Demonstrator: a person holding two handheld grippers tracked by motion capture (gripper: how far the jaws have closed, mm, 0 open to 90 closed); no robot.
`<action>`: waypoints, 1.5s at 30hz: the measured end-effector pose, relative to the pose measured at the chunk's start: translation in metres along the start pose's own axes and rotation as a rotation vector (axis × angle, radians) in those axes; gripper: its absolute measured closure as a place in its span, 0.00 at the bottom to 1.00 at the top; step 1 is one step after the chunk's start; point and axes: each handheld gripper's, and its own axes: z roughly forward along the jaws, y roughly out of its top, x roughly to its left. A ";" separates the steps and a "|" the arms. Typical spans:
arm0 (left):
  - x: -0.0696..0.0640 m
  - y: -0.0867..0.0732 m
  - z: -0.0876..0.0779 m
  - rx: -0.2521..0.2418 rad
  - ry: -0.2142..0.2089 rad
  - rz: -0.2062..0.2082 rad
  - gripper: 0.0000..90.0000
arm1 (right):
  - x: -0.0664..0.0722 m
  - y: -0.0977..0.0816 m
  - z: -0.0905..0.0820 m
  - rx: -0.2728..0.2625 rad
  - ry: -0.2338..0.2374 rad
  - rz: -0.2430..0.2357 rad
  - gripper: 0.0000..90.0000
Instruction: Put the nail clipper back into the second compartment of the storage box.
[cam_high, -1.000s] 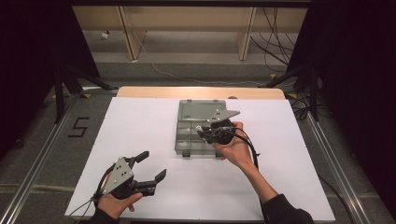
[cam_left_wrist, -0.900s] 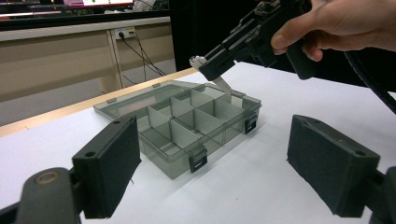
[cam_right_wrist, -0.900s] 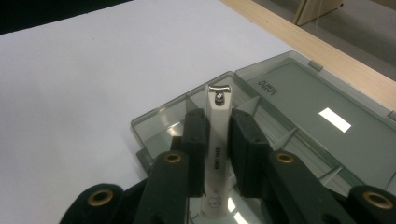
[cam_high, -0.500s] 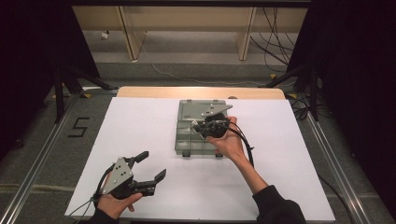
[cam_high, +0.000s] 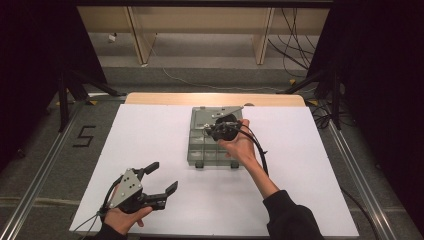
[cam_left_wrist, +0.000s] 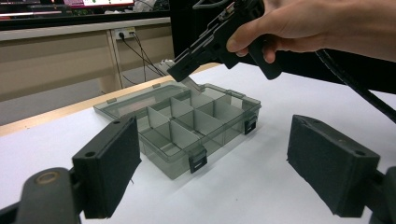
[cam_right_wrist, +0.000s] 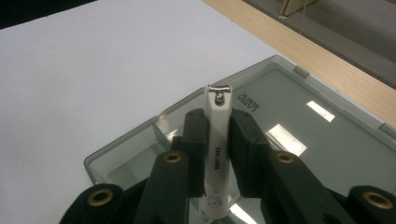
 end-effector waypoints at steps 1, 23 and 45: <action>-0.001 0.000 0.000 0.002 0.002 -0.009 0.18 | -0.001 0.000 0.002 -0.004 -0.011 -0.009 0.86; 0.000 0.001 0.000 -0.006 -0.008 0.005 0.18 | -0.006 0.000 0.035 0.042 -0.036 0.042 0.86; 0.000 0.000 0.000 -0.004 -0.009 0.002 0.18 | -0.008 -0.006 0.047 0.094 -0.041 0.062 0.63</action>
